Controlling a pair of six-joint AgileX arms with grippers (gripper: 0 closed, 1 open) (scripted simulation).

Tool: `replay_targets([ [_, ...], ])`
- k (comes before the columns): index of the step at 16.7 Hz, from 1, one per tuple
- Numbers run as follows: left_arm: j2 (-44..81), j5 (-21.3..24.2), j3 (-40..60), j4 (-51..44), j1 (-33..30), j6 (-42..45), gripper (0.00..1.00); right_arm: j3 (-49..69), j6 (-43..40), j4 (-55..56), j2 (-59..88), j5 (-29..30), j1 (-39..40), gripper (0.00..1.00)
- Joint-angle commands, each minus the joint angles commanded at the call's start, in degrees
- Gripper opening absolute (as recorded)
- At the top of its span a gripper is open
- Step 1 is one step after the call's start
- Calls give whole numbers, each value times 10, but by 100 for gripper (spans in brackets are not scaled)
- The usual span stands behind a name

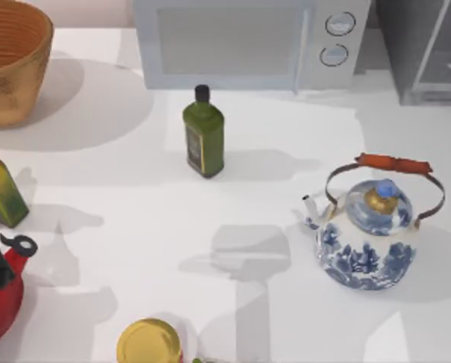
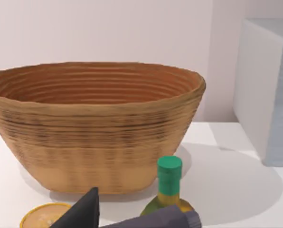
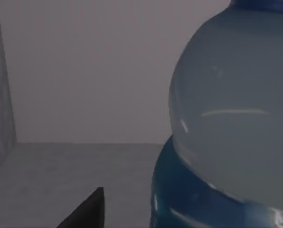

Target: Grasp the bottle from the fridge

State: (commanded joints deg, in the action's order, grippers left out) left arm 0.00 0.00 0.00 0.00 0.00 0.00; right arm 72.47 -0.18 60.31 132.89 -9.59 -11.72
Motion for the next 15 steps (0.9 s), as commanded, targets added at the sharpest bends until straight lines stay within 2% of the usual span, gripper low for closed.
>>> replay_targets([
  [11, 0, 0, 0, 0, 0, 0, 100, 0, 0, 0, 0, 0, 0, 2],
  [15, 0, 0, 0, 0, 0, 0, 100, 0, 0, 0, 0, 0, 0, 0],
])
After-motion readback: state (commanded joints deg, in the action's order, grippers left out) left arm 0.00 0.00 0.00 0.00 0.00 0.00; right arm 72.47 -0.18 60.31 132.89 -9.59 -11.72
